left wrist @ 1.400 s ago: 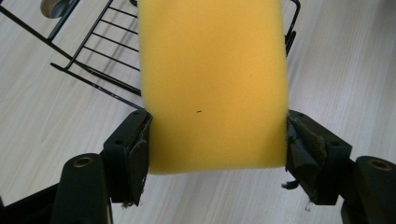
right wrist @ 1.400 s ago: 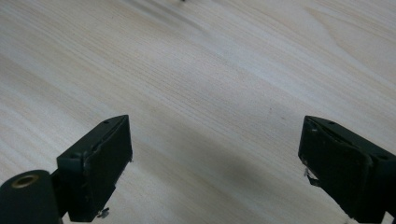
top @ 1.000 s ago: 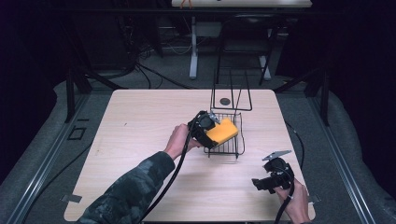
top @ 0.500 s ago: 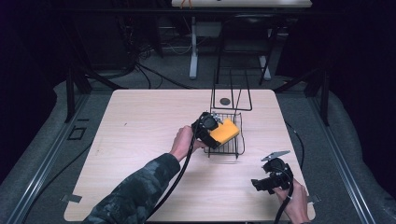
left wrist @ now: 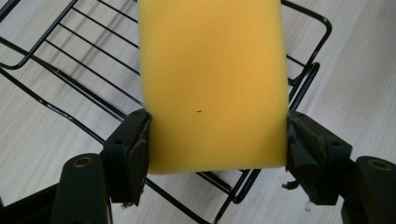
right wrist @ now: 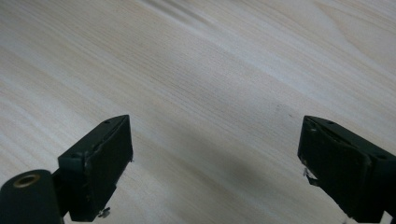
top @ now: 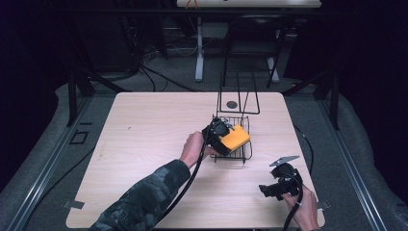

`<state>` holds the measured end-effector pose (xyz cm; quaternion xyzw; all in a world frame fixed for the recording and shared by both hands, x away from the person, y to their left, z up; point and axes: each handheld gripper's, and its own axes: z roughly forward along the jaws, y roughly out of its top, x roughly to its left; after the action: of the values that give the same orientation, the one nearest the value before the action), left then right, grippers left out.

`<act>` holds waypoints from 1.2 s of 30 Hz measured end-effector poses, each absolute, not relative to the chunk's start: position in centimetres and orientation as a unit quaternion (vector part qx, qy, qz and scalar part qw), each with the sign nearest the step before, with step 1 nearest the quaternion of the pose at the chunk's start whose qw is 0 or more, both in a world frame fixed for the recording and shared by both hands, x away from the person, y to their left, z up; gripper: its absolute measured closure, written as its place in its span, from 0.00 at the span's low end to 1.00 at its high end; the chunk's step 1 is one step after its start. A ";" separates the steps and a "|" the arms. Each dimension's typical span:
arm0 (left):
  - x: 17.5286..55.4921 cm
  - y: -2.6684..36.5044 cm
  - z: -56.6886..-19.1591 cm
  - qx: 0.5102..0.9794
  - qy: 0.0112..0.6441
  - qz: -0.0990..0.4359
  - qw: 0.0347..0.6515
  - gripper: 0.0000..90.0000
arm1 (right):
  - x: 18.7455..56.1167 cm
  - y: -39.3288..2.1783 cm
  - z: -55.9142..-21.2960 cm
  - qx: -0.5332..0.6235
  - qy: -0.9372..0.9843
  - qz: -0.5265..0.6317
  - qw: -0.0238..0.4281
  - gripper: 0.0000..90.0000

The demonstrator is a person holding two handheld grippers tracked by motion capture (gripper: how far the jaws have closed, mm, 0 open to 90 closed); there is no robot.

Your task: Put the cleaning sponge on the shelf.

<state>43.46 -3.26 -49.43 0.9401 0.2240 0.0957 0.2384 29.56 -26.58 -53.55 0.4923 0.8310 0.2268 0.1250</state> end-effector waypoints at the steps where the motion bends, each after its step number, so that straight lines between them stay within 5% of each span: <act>1: 43.5 -3.3 -49.4 0.940 0.228 0.095 0.234 0.33 | 29.5 -26.6 -53.5 0.492 0.832 0.225 0.124 0.11; 12: 43.6 -3.5 -49.8 0.943 0.238 0.088 0.218 0.28 | 29.5 -26.5 -53.5 0.492 0.831 0.228 0.125 0.11; 24: 42.4 -3.3 -48.8 0.937 0.230 0.107 0.239 0.05 | 29.4 -26.8 -53.4 0.493 0.830 0.231 0.124 0.11; 36: 40.1 1.7 -46.5 0.931 0.234 0.119 0.255 0.04 | 29.3 -26.8 -53.2 0.495 0.828 0.230 0.130 0.11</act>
<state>40.08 1.68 -46.51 0.9305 0.2344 0.1190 0.2550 29.32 -26.78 -53.22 0.4948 0.8278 0.2300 0.1302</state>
